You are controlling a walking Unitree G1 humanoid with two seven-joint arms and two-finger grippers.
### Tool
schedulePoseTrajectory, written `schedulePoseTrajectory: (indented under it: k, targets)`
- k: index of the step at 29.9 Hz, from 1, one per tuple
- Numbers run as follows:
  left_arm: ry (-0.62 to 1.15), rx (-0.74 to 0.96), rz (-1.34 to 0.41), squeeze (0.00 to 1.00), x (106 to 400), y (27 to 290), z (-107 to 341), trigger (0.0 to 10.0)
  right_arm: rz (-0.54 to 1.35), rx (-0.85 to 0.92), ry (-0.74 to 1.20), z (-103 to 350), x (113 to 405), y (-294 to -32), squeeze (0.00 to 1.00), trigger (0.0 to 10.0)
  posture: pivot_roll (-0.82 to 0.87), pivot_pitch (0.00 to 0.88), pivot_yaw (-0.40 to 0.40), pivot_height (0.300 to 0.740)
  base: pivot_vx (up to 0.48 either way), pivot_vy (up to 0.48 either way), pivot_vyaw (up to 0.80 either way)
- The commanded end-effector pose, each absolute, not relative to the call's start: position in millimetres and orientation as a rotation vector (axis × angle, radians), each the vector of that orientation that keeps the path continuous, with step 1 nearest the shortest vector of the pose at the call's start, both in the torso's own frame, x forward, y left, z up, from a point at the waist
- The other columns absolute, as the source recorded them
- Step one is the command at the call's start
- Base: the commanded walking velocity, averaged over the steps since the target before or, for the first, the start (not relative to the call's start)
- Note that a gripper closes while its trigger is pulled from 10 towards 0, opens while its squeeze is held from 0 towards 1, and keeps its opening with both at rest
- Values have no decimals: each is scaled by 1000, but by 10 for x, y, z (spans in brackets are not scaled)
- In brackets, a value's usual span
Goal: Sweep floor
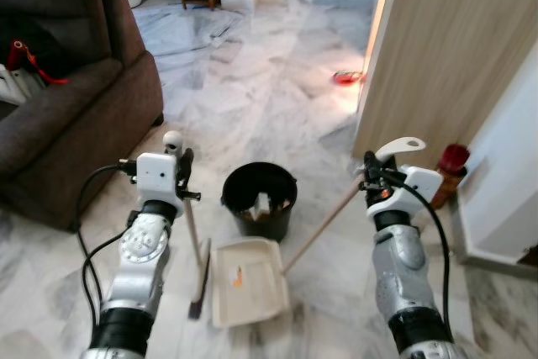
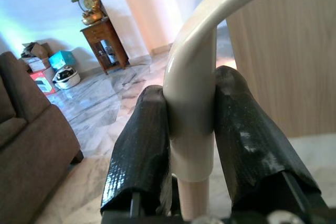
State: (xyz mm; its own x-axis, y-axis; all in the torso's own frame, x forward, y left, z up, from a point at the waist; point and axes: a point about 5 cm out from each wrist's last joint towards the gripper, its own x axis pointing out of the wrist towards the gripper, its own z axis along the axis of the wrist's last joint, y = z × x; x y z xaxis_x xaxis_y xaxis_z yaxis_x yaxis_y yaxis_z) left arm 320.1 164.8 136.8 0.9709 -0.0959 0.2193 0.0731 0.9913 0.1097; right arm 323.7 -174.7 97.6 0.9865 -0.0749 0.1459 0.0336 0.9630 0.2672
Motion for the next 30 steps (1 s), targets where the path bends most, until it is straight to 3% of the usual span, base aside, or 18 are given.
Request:
schedulePoseTrajectory:
  k: [1,8,11,19,30]
  targets:
    - [-250,103,-76,0,3195,1694,1417,10000,-30,266,-203,1095,3276,-1694,0,10000,56,41,53,740,0,0,0]
    - [-246,105,-81,0,3195,1690,1410,10000,-20,243,-218,1121,3240,-1772,0,10000,57,35,55,740,0,0,0]
    - [-243,106,-82,0,3198,1689,1405,10000,-13,316,-246,1188,3242,-1810,0,10000,54,31,56,740,0,0,0]
    - [-242,102,-89,0,3202,1678,1401,10000,-41,324,-398,1581,3273,-2013,0,10000,50,21,59,740,0,0,0]
    - [-244,101,-89,0,3205,1677,1409,10000,14,399,-579,2102,3298,-1889,0,10000,57,0,57,740,0,0,0]
